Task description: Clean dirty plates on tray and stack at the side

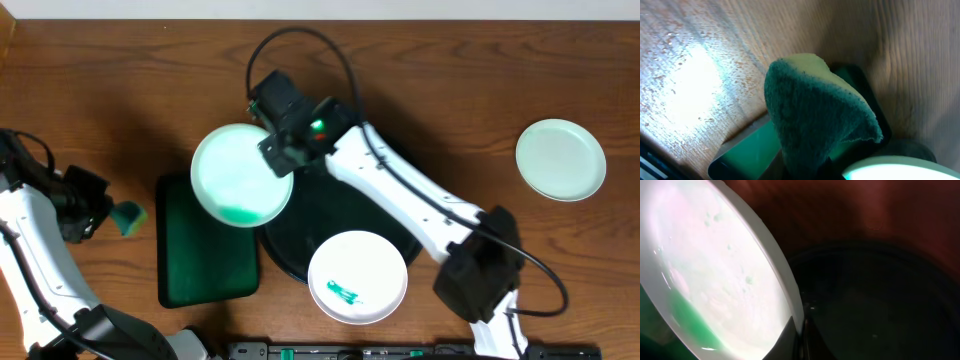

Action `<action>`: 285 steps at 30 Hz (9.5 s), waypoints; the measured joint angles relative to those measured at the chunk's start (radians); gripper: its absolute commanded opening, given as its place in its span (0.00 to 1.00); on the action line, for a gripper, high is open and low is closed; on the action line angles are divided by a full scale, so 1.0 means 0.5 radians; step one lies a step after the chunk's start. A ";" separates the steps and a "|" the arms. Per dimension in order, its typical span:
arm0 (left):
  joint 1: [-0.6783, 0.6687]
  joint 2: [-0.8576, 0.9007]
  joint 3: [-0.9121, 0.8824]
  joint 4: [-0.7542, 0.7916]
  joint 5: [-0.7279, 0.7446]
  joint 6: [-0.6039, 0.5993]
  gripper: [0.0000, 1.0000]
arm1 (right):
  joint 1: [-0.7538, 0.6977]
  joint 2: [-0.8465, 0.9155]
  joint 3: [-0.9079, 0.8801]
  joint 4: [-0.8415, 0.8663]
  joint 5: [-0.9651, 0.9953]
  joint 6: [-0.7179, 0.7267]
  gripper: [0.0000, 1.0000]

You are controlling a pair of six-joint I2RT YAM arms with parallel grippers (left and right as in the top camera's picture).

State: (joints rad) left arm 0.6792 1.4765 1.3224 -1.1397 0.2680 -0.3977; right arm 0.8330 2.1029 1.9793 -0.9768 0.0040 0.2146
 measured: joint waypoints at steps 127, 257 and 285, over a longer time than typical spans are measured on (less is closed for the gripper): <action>-1.600 0.167 0.000 0.102 -0.371 0.118 0.07 | -2.674 -0.326 -0.239 -1.041 0.431 0.635 0.01; -1.281 0.169 -0.103 0.142 -0.394 0.169 0.07 | 0.226 -1.439 -2.484 0.226 -0.015 2.175 0.01; -1.281 0.171 -0.103 0.124 -0.392 0.169 0.07 | -0.588 -1.038 -2.211 0.734 0.236 1.192 0.01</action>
State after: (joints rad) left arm 0.0387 1.5620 1.2709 -1.0775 0.0719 -0.3130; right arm 0.5388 1.5837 0.8738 -0.6098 0.1219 0.8108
